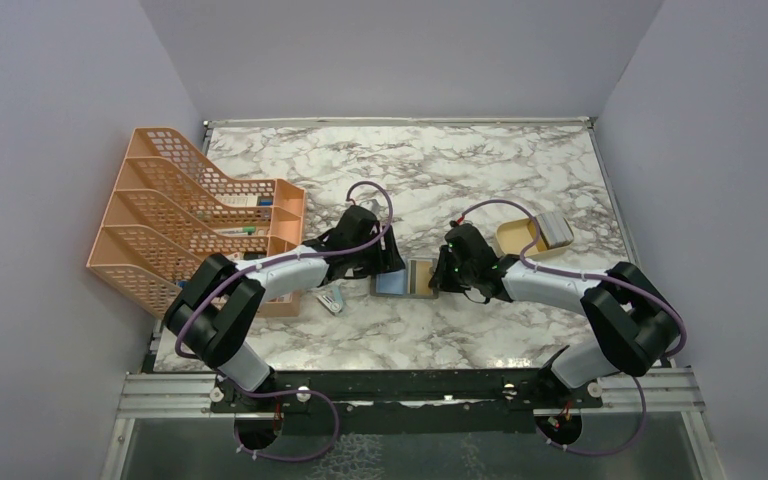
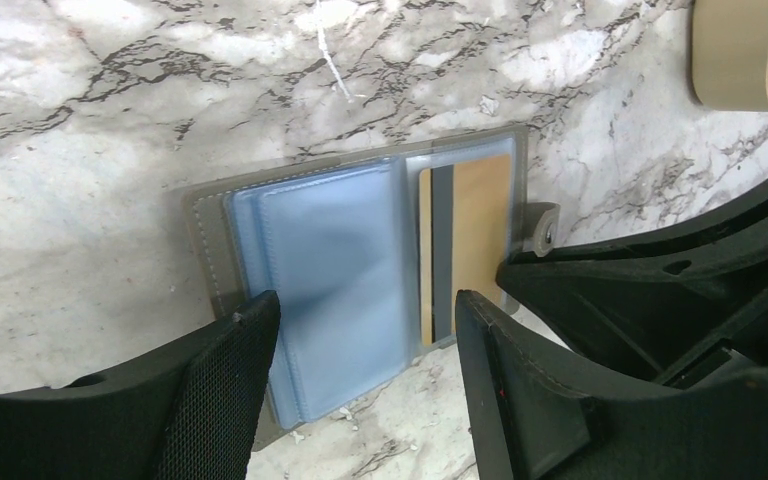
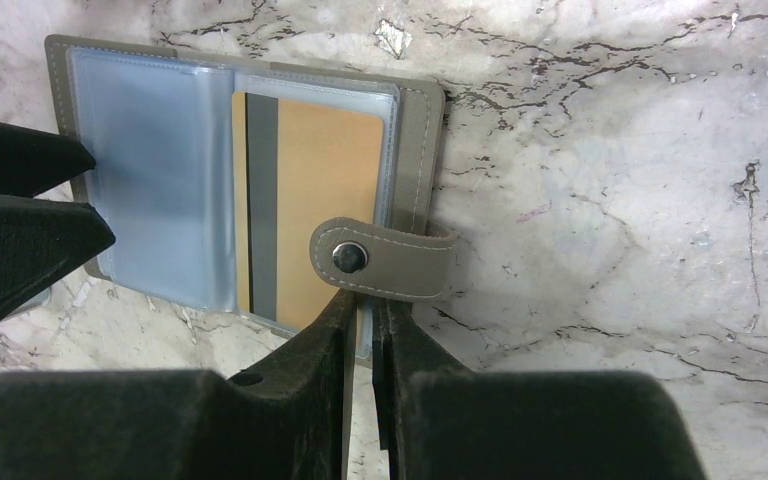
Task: Put the credit cards into the card holder
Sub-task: Turn over the card slot in the card holder.
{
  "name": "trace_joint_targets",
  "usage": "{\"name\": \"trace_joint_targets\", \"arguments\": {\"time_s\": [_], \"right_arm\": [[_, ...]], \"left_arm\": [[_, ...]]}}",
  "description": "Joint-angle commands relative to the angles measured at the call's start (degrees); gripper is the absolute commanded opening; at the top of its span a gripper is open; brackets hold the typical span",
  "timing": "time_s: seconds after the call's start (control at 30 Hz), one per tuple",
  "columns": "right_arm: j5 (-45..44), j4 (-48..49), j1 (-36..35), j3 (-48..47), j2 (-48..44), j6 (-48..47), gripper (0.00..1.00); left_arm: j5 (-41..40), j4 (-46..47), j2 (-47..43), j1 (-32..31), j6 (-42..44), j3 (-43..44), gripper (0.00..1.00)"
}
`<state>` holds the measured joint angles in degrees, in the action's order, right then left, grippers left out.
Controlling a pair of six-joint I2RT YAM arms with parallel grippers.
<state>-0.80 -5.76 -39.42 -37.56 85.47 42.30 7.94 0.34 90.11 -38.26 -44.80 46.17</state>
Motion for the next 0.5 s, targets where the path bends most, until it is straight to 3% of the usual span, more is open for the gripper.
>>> {"name": "trace_joint_targets", "arguments": {"time_s": [0.0,0.47], "right_arm": [[0.36,0.66,-0.36,0.64,1.2,-0.2,0.12],[0.49,0.66,-0.37,0.83,0.75,-0.12,0.12]], "left_arm": [[-3.21,-1.76,-2.56,0.2,1.47,-0.44,0.67],[1.55,3.52,0.31,0.2,-0.01,-1.77,0.68]]}}
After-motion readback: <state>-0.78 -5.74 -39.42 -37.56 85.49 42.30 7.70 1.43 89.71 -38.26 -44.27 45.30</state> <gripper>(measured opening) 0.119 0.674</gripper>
